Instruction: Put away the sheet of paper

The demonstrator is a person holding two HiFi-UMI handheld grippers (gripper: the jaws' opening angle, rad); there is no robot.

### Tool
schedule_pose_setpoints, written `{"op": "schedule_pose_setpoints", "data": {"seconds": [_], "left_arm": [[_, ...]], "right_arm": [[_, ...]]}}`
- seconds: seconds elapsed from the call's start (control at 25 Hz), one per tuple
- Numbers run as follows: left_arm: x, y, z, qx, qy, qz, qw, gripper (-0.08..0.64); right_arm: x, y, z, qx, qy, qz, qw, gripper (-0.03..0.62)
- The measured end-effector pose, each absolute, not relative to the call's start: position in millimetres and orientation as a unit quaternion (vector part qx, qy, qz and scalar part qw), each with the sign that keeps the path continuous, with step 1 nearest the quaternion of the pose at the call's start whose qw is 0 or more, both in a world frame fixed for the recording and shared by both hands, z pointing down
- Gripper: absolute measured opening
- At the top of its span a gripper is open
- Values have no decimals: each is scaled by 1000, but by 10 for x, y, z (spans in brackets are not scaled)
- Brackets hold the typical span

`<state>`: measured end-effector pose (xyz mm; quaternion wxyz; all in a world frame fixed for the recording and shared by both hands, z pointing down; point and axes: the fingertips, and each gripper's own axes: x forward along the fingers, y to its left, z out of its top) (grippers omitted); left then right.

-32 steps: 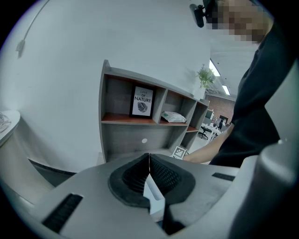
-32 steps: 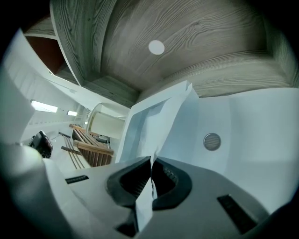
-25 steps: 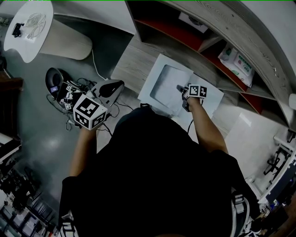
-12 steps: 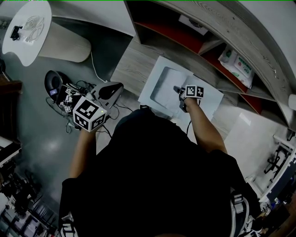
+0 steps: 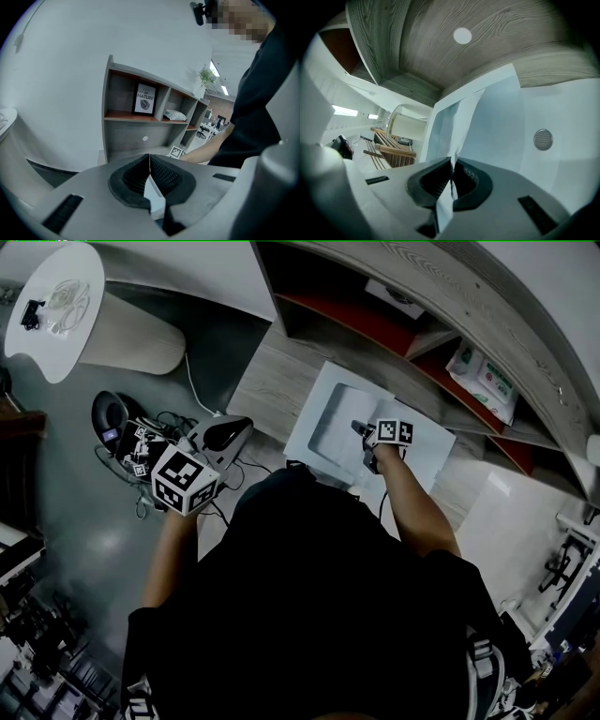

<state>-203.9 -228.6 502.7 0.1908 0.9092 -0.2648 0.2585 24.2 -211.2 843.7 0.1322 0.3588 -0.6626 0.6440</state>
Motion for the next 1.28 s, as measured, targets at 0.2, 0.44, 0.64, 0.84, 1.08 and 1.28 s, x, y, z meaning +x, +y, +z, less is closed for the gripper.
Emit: {"op": "schedule_pose_setpoints", "data": {"seconds": [0.2, 0.44, 0.64, 0.84, 1.08, 1.28], "left_arm": [[-2080, -2310, 5044, 909, -264, 257, 194, 20], [-2086, -2350, 5052, 910, -262, 257, 192, 20], [-2087, -2355, 5059, 911, -259, 257, 192, 20], [-2072, -2358, 5052, 912, -256, 256, 193, 20], [-2061, -2335, 5050, 912, -253, 256, 194, 20], [-2067, -2305, 5052, 912, -253, 255, 197, 20]], "right_arm": [[226, -2107, 8460, 361, -660, 646, 132, 14], [207, -2136, 8480, 363, -658, 647, 129, 14], [199, -2137, 8476, 362, -657, 648, 128, 14], [204, -2137, 8476, 363, -658, 648, 126, 15], [218, -2115, 8488, 368, -652, 652, 116, 15], [285, -2105, 8514, 390, -646, 644, 125, 83]]}}
